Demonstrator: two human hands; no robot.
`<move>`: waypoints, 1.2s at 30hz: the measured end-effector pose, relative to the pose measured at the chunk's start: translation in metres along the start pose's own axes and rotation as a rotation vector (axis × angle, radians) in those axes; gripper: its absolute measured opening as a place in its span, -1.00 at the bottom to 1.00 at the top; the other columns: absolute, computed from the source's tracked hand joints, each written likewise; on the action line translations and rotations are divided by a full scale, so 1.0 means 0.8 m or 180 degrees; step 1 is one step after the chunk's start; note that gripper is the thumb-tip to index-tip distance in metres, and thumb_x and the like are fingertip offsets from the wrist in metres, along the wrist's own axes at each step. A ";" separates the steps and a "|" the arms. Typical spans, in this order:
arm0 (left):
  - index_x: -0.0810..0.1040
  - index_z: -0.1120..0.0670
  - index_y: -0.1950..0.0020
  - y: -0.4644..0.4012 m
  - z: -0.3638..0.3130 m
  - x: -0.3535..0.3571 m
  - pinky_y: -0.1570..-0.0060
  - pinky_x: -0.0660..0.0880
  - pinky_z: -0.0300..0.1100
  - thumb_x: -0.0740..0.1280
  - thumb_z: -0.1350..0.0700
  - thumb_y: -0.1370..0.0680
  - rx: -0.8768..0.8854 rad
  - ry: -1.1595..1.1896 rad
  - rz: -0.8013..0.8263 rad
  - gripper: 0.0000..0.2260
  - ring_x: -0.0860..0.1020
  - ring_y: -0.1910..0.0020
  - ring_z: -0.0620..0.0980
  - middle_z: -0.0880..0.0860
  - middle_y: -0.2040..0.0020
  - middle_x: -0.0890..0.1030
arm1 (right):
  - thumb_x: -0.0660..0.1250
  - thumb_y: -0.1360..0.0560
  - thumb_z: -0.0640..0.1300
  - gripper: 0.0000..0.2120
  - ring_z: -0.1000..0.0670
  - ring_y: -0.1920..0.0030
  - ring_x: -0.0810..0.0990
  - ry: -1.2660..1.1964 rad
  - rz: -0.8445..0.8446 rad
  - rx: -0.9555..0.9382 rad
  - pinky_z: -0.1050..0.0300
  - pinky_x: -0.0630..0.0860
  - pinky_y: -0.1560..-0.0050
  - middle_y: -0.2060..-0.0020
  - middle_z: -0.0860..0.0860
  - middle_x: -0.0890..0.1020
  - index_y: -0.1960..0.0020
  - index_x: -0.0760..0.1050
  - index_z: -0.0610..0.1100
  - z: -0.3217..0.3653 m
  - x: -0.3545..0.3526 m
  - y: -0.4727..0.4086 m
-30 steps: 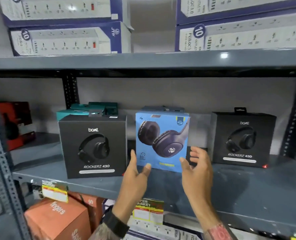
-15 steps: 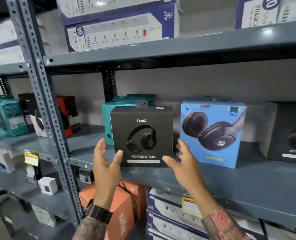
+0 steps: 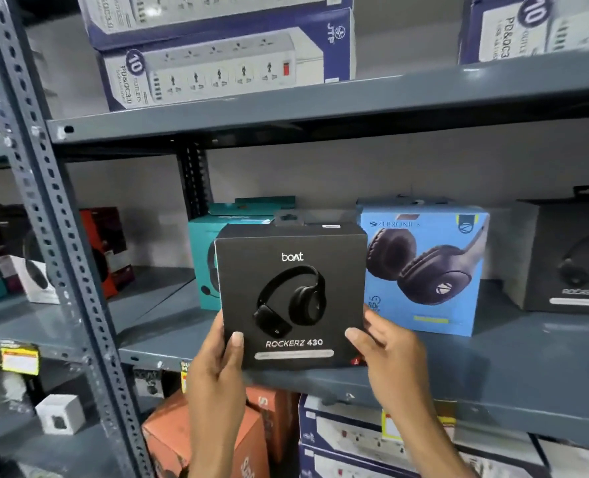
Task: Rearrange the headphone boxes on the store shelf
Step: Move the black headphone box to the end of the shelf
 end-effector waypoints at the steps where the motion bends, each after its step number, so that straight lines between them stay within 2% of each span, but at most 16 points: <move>1: 0.60 -0.20 -0.46 0.010 -0.014 0.001 -0.54 0.50 -0.08 0.30 0.27 -0.72 0.0040 0.0065 -0.0029 -0.56 0.62 -0.46 -0.16 -0.21 -0.38 0.72 | 0.52 -0.52 -0.18 -0.56 0.27 -0.16 0.68 -0.0021 -0.0056 0.0007 0.37 0.54 -0.15 0.16 0.64 0.59 -0.36 0.59 0.06 0.003 -0.013 0.009; 4: 0.63 -0.19 -0.37 0.043 -0.060 0.017 -0.28 0.58 -0.42 0.34 0.33 -0.67 0.0203 0.0209 0.0005 -0.55 0.69 -0.30 -0.30 -0.31 -0.21 0.77 | 0.55 -0.47 -0.07 -0.65 0.44 -0.10 0.64 -0.0233 -0.0332 0.0047 0.30 0.53 -0.14 0.07 0.56 0.65 -0.19 0.65 0.23 0.013 -0.069 0.037; 6: 0.65 -0.17 -0.34 0.063 -0.079 0.037 -0.17 0.57 -0.50 0.37 0.33 -0.65 0.0228 0.0243 0.0150 -0.56 0.70 -0.19 -0.40 -0.35 -0.13 0.78 | 0.55 -0.45 -0.06 -0.67 0.46 0.00 0.65 -0.0296 -0.0505 0.0050 0.41 0.53 -0.05 0.10 0.51 0.69 -0.14 0.67 0.26 0.021 -0.111 0.051; 9: 0.69 -0.19 -0.34 0.084 -0.090 0.077 -0.23 0.54 -0.48 0.44 0.25 -0.63 0.0200 0.0122 0.0310 -0.60 0.68 -0.18 -0.43 -0.34 -0.10 0.79 | 0.54 -0.47 -0.15 -0.61 0.48 0.17 0.64 -0.0298 -0.0737 -0.0034 0.62 0.45 0.14 0.20 0.49 0.70 -0.14 0.65 0.30 0.033 -0.175 0.064; 12: 0.69 -0.31 -0.24 0.110 -0.090 0.132 -0.30 0.51 -0.44 0.47 0.21 -0.61 0.0169 0.0050 0.0564 -0.59 0.64 -0.19 -0.48 -0.36 -0.09 0.78 | 0.54 -0.48 -0.19 -0.51 0.45 0.29 0.60 -0.0170 -0.0955 -0.0052 0.62 0.44 0.20 0.26 0.39 0.72 0.00 0.64 0.47 0.041 -0.245 0.075; 14: 0.67 -0.37 -0.24 0.131 -0.089 0.172 -0.27 0.55 -0.42 0.47 0.18 -0.61 0.0157 0.0013 0.0760 -0.58 0.64 -0.19 -0.49 -0.37 -0.09 0.78 | 0.53 -0.48 -0.16 -0.41 0.44 0.33 0.60 0.0049 -0.1075 0.0041 0.61 0.44 0.23 0.26 0.43 0.71 0.08 0.57 0.62 0.040 -0.287 0.076; 16: 0.65 -0.43 -0.24 0.155 -0.087 0.222 -0.22 0.58 -0.41 0.49 0.13 -0.60 0.0213 -0.0057 0.0944 -0.57 0.64 -0.20 -0.50 -0.39 -0.08 0.77 | 0.53 -0.49 -0.20 -0.45 0.50 0.30 0.59 0.0177 -0.1271 -0.0033 0.65 0.42 0.22 0.26 0.52 0.68 0.05 0.62 0.54 0.035 -0.342 0.078; 19: 0.63 -0.57 -0.16 0.182 -0.075 0.306 -0.20 0.52 -0.49 0.51 0.15 -0.59 0.0220 -0.0109 0.1288 -0.47 0.63 -0.14 -0.56 -0.48 -0.01 0.75 | 0.51 -0.51 -0.29 -0.55 0.53 0.22 0.60 0.0298 -0.1455 -0.0055 0.66 0.42 0.22 0.20 0.56 0.67 -0.18 0.67 0.25 0.012 -0.423 0.074; 20: 0.60 -0.62 -0.13 0.189 -0.070 0.336 -0.22 0.51 -0.49 0.52 0.17 -0.59 0.0223 -0.0168 0.1374 -0.42 0.62 -0.13 -0.58 -0.52 0.03 0.73 | 0.50 -0.51 -0.31 -0.53 0.50 0.17 0.63 0.0353 -0.1500 0.0008 0.61 0.47 0.18 0.15 0.53 0.69 -0.17 0.68 0.26 0.000 -0.448 0.069; 23: 0.51 -0.71 -0.17 0.207 -0.059 0.426 -0.37 0.55 -0.23 0.50 0.23 -0.61 0.0397 -0.0265 0.1746 -0.28 0.67 -0.22 -0.43 -0.51 -0.06 0.73 | 0.51 -0.50 -0.34 -0.41 0.27 -0.02 0.74 0.0408 -0.1530 0.0144 0.15 0.66 -0.06 0.12 0.37 0.77 0.03 0.68 0.44 -0.036 -0.512 0.042; 25: 0.43 -0.77 -0.20 0.208 -0.053 0.471 -0.26 0.58 -0.24 0.48 0.24 -0.62 0.0615 -0.0520 0.1893 -0.21 0.66 -0.13 -0.51 -0.62 0.02 0.66 | 0.49 -0.49 -0.39 -0.34 0.30 0.09 0.73 0.0461 -0.1524 0.0282 -0.02 0.65 0.01 0.23 0.38 0.75 0.10 0.64 0.48 -0.063 -0.541 0.014; 28: 0.50 -0.52 -0.39 0.198 -0.041 0.518 -0.28 0.62 -0.20 0.50 0.20 -0.61 0.0806 -0.0801 0.1901 -0.37 0.61 -0.26 -0.44 -0.61 -0.02 0.65 | 0.50 -0.49 -0.39 -0.56 0.17 0.21 0.74 0.0680 -0.1387 0.0284 -0.18 0.69 0.04 0.23 0.20 0.78 0.12 0.65 0.20 -0.093 -0.566 -0.030; 30: 0.59 -0.29 -0.47 0.185 -0.030 0.536 -0.29 0.65 -0.17 0.52 0.17 -0.59 0.0795 -0.0981 0.1821 -0.47 0.61 -0.30 -0.35 -0.53 -0.07 0.68 | 0.52 -0.48 -0.36 -0.62 0.04 0.23 0.71 0.0804 -0.1278 0.0390 -0.14 0.69 0.06 0.22 0.09 0.76 0.16 0.56 0.13 -0.114 -0.570 -0.056; 32: 0.66 -0.21 -0.42 0.174 -0.022 0.548 -0.25 0.66 -0.18 0.53 0.18 -0.58 0.0783 -0.1137 0.1733 -0.54 0.65 -0.24 -0.36 -0.54 -0.01 0.69 | 0.53 -0.49 -0.32 -0.70 0.02 0.24 0.67 0.0944 -0.1227 0.0415 0.16 0.64 0.24 0.06 -0.02 0.75 0.11 0.55 0.07 -0.128 -0.572 -0.076; 33: 0.68 -0.19 -0.39 0.171 -0.016 0.553 -0.22 0.65 -0.21 0.54 0.19 -0.57 0.0757 -0.1170 0.1741 -0.56 0.66 -0.20 -0.39 -0.57 0.05 0.68 | 0.53 -0.50 -0.29 -0.78 0.07 0.23 0.66 0.1052 -0.1203 0.0422 0.35 0.54 0.32 -0.01 -0.05 0.75 0.04 0.59 0.00 -0.133 -0.572 -0.084; 36: 0.70 -0.16 -0.38 0.171 -0.006 0.559 -0.09 0.56 -0.49 0.55 0.21 -0.56 0.0634 -0.1147 0.1724 -0.57 0.59 -0.12 -0.56 -0.61 0.12 0.65 | 0.52 -0.53 -0.22 -0.76 0.29 0.24 0.55 0.1428 -0.1120 0.0408 0.43 0.43 0.29 -0.01 0.08 0.63 -0.18 0.62 -0.11 -0.136 -0.572 -0.093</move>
Point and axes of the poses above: each hand's wrist, its own y-axis away from the middle knuckle, its own x-axis out of the palm, z = x × y, the point moved 8 cm from there along -y, towards the middle knuckle
